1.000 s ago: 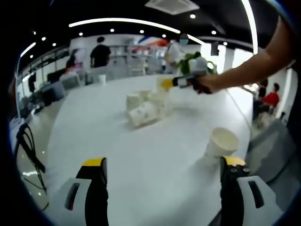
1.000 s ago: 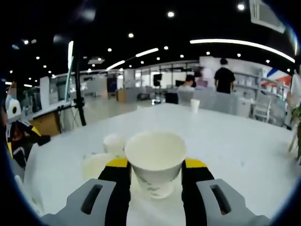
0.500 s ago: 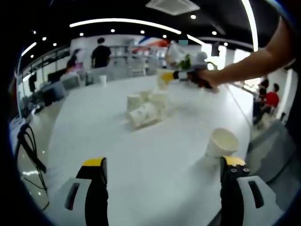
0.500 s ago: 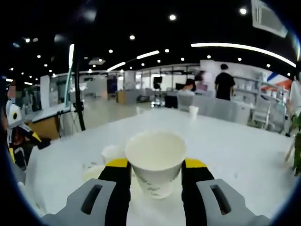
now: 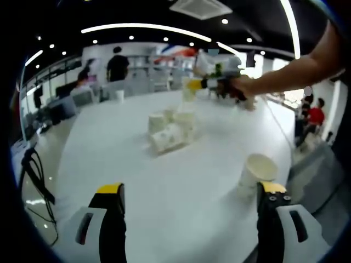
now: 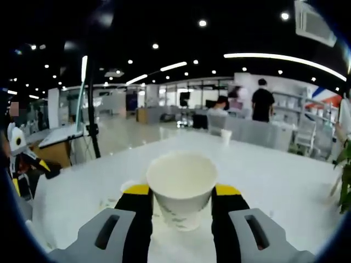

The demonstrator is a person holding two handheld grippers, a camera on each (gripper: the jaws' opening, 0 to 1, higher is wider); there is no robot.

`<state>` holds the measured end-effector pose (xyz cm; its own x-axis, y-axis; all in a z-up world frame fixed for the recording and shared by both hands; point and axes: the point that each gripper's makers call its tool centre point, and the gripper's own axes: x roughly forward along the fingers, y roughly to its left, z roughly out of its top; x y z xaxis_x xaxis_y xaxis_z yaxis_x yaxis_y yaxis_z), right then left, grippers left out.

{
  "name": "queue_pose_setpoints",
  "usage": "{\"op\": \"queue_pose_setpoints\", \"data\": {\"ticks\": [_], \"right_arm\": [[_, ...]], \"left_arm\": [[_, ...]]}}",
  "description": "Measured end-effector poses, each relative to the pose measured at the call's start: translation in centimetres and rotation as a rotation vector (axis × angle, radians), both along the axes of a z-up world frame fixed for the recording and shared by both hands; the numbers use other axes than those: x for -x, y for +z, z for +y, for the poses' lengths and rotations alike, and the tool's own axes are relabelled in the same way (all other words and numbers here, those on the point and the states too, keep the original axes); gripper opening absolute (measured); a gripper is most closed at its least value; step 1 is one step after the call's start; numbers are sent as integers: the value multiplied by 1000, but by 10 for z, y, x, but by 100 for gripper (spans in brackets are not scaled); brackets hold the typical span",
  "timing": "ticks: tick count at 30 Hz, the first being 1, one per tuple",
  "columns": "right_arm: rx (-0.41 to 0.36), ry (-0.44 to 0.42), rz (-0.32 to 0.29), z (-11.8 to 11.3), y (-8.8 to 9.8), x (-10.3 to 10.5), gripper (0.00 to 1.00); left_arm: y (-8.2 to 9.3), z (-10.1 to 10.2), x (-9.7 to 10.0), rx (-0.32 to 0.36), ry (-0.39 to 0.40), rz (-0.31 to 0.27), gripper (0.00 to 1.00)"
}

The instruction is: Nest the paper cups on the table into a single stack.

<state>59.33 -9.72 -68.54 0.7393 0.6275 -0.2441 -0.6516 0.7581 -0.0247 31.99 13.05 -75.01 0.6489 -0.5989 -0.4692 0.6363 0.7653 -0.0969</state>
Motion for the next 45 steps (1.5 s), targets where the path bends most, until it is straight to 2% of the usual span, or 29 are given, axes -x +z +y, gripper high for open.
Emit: {"op": "queue_pose_setpoints", "data": {"ticks": [18,29,45], "right_arm": [[12,7,-21,1,18,3,39],[-10,11,-16,6,27,18,39],[-15,65,-30,23,38,52,38]], "left_arm": [[9,-1,1,13,2,-14,98],[14,-4,7,16,-2,-29,98],[15,-2,14,12,-5,-41,98]]}}
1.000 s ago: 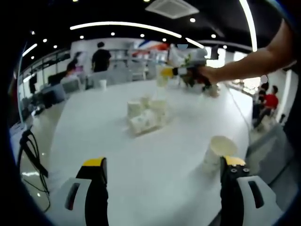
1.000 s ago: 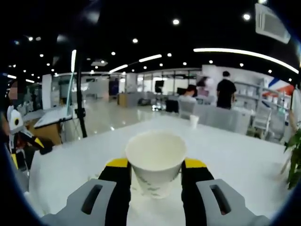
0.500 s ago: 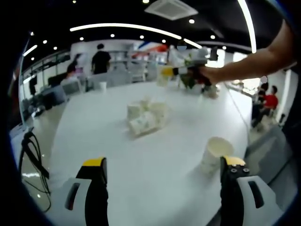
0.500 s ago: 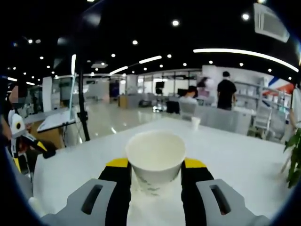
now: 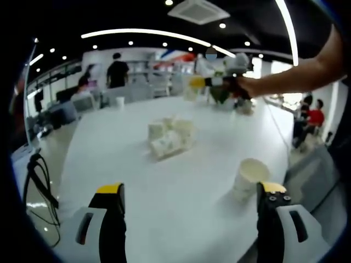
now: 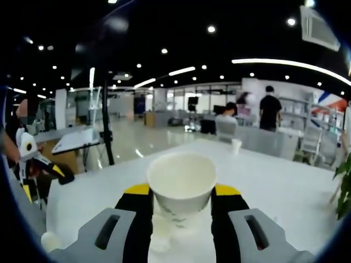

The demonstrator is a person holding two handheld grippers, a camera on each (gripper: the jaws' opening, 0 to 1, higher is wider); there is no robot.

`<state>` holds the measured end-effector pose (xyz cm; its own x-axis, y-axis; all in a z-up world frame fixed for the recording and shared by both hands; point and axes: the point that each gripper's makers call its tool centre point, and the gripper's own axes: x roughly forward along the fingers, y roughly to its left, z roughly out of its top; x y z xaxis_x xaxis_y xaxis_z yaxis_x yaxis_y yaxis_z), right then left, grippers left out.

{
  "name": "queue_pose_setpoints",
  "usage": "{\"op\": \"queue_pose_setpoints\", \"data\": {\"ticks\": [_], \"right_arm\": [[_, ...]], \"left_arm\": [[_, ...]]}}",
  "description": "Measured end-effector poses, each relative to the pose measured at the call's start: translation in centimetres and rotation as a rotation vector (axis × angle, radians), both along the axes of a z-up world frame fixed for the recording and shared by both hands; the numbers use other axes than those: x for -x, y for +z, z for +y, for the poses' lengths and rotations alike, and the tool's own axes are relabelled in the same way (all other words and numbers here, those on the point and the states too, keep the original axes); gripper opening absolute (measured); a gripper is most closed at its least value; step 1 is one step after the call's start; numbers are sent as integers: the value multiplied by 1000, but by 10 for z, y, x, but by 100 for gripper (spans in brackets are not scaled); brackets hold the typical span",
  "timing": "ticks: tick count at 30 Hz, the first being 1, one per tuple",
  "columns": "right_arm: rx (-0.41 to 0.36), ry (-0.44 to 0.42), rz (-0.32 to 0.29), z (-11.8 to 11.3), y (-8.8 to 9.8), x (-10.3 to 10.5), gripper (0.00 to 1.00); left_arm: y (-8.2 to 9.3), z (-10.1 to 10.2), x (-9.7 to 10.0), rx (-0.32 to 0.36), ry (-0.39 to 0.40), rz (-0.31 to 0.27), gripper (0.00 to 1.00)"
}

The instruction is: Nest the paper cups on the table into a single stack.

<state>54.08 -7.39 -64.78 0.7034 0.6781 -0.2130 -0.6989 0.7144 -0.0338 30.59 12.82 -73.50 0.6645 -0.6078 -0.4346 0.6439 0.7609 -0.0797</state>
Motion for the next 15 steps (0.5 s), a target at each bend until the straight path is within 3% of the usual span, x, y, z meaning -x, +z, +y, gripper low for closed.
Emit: {"op": "queue_pose_setpoints", "data": {"ticks": [15], "right_arm": [[-6,20,4,7,4,21,38]], "left_arm": [[2,3,8,-5,-4,-7,98]]}}
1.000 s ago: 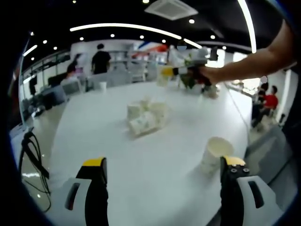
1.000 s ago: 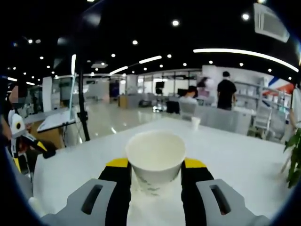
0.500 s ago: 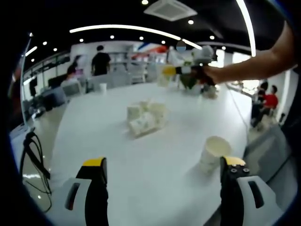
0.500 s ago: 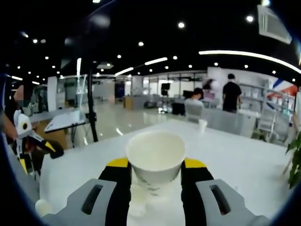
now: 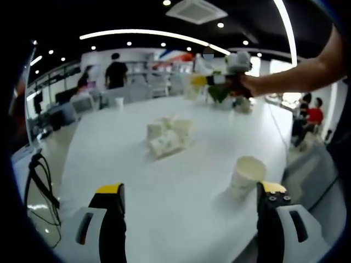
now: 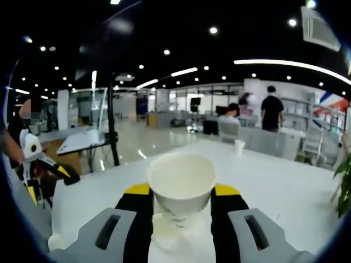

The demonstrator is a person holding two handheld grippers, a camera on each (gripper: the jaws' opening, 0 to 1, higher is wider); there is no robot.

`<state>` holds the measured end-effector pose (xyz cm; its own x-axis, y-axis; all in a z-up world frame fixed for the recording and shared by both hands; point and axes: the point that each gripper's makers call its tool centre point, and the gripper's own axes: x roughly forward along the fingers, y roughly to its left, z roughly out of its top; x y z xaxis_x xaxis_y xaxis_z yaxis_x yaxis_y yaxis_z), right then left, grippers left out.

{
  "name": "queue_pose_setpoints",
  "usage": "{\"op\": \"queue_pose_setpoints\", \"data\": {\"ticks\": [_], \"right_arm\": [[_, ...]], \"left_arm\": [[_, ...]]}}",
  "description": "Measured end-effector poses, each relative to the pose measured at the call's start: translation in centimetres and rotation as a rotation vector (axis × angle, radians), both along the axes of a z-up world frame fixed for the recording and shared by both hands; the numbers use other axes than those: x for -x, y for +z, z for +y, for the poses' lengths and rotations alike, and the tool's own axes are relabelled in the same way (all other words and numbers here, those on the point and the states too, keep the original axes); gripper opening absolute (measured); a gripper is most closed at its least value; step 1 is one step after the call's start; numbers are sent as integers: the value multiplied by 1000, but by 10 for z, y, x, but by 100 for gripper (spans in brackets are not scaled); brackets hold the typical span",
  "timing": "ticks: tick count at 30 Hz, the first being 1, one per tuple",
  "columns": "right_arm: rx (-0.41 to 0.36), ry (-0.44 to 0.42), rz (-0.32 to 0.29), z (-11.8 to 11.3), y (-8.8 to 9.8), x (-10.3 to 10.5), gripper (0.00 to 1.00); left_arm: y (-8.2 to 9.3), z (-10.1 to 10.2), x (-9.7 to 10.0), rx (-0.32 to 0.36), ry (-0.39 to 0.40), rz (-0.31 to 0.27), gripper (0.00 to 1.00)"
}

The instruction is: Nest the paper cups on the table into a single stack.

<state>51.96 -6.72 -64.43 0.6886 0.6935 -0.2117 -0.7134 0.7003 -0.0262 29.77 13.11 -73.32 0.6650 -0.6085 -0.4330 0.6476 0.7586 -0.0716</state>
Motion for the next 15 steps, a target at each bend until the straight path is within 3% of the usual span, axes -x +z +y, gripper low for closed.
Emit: {"op": "queue_pose_setpoints", "data": {"ticks": [15], "right_arm": [[4,30,4,11,-2,27,38]], "left_arm": [[2,3,4,-12,3,0,98]]}}
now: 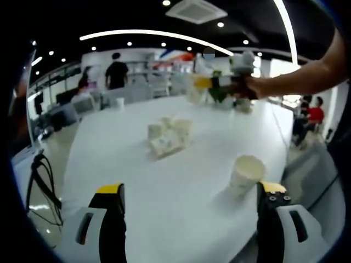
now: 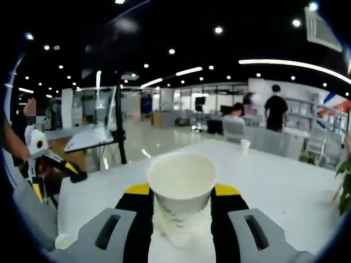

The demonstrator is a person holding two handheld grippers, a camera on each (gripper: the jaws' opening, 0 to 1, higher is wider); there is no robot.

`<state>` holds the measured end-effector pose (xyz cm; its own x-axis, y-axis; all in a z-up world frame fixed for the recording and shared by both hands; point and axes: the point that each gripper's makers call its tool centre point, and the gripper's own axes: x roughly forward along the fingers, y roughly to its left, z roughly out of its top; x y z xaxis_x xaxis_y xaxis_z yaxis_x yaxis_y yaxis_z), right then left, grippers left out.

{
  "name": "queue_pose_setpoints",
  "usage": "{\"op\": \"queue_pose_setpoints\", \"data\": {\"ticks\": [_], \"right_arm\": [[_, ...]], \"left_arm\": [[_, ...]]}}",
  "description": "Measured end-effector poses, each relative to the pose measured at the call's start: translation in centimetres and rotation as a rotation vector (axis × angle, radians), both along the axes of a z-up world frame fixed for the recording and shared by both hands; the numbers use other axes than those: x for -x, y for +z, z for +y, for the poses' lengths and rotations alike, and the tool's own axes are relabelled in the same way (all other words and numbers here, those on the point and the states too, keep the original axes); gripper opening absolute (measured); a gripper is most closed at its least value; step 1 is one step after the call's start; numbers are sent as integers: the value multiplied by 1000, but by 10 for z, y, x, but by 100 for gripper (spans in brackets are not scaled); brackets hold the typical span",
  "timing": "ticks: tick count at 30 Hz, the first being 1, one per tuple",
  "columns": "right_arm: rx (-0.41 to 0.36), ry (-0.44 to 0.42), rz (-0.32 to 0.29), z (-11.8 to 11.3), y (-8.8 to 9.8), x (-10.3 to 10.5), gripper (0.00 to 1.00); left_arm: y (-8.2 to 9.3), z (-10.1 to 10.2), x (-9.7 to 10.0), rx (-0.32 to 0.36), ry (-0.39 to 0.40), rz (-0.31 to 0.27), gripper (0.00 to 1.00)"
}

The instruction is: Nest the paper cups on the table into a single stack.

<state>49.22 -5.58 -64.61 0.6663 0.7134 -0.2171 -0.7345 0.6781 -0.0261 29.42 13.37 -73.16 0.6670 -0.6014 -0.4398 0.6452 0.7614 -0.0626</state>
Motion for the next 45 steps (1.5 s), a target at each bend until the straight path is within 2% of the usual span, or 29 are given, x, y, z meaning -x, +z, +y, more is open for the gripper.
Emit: {"op": "queue_pose_setpoints", "data": {"ticks": [14,26,31,34,45], "right_arm": [[0,27,-2,5,3,24,38],[2,61,-11,16,11,48,38],[2,66,-10,18,9,58,38],[2,69,-9,19,8,64,38],[-2,89,5,26,-2,94,38]], "left_arm": [[-10,2,8,-6,0,17,98],[-10,2,12,-17,2,4,98],[-9,1,10,-12,3,-4,98],[-6,-2,7,-2,-8,-29,98],[-6,-1,0,3,-15,-30,98]]}}
